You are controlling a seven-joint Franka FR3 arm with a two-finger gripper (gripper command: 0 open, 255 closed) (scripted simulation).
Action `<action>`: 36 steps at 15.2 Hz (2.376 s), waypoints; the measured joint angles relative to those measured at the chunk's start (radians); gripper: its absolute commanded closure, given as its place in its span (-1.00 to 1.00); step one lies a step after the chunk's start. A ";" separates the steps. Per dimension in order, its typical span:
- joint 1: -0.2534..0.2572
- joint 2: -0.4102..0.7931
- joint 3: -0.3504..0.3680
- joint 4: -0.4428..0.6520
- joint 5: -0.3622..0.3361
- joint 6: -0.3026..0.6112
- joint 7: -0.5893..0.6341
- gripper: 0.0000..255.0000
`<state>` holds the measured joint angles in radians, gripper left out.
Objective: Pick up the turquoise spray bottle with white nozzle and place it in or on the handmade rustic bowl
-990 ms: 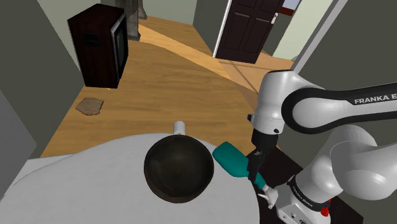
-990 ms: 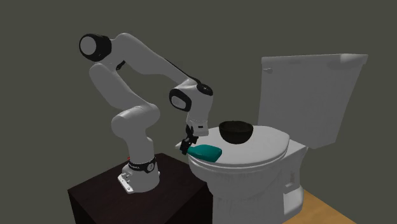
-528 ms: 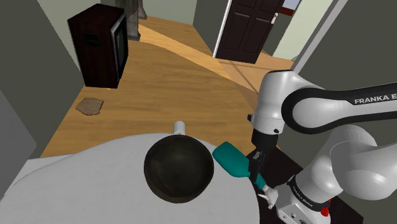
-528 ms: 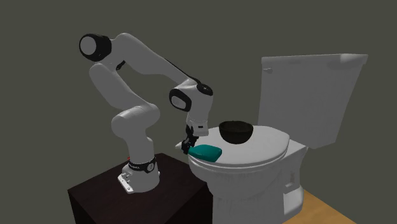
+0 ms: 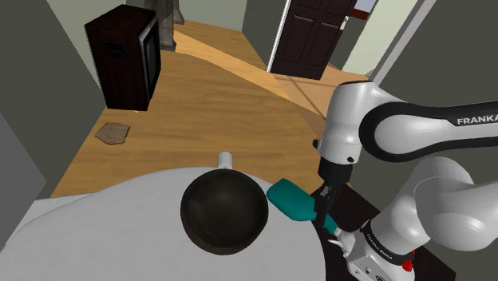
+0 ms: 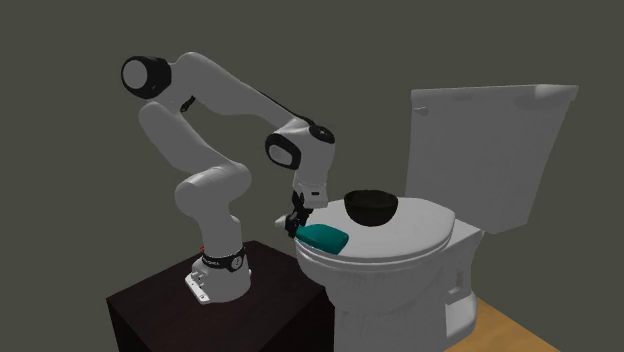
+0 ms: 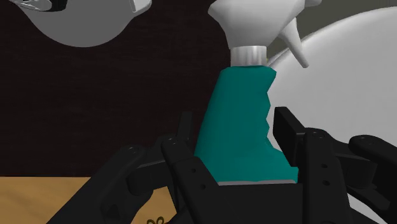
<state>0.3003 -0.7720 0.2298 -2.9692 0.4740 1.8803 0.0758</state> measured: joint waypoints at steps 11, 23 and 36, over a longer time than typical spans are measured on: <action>-0.016 -0.097 -0.039 0.102 -0.052 -0.194 0.047 1.00; -0.024 -0.129 -0.080 0.238 -0.090 -0.362 0.091 1.00; -0.005 0.048 0.001 0.450 -0.031 -0.361 0.185 1.00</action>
<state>0.2958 -0.7240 0.2304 -2.5188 0.4429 1.5195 0.2607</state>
